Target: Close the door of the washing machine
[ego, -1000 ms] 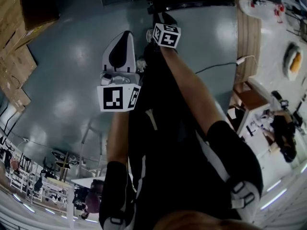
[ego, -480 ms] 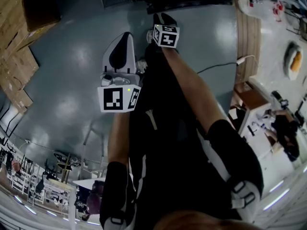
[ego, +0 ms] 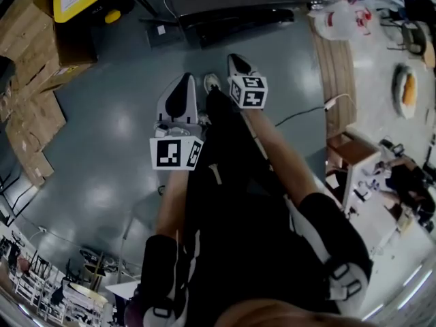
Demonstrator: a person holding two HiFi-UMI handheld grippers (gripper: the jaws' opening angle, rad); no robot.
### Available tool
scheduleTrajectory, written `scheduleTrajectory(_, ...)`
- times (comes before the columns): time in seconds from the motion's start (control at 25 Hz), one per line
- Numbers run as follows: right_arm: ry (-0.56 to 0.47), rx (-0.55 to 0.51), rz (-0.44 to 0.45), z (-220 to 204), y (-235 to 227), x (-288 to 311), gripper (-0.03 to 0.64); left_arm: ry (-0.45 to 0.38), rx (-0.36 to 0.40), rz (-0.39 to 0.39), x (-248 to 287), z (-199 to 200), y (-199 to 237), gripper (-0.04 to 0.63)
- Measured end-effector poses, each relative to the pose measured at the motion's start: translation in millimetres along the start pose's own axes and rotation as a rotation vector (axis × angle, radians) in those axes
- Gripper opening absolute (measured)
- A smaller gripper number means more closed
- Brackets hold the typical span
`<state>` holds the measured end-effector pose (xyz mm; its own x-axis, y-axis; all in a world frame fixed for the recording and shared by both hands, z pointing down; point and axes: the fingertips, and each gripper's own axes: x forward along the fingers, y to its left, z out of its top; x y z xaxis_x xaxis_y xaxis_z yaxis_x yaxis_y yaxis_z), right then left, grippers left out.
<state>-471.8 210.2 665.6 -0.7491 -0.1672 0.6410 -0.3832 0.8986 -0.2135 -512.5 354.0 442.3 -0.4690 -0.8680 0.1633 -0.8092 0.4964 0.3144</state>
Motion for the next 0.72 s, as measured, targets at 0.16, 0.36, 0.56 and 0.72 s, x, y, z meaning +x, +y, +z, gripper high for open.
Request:
scheduleTrajectory(0.16,-0.097,-0.007,0.012,57,5,-72,0.015,-0.019,-0.007,-0.015,-19,27,-27,0.005)
scheduleTrajectory(0.36,-0.191,-0.013,0.041,109,4,-166,0.011,-0.060,0.002,-0.010,-40,58,-70,0.005)
scheduleTrajectory(0.56,-0.280,-0.064,0.074,147,2,-237,0.009,-0.070,0.022,-0.045,-47,84,-109,0.005)
scheduleTrajectory(0.72,-0.302,-0.122,0.110,162,0,-275,0.009,-0.082,0.010,-0.034,-43,98,-128,0.005)
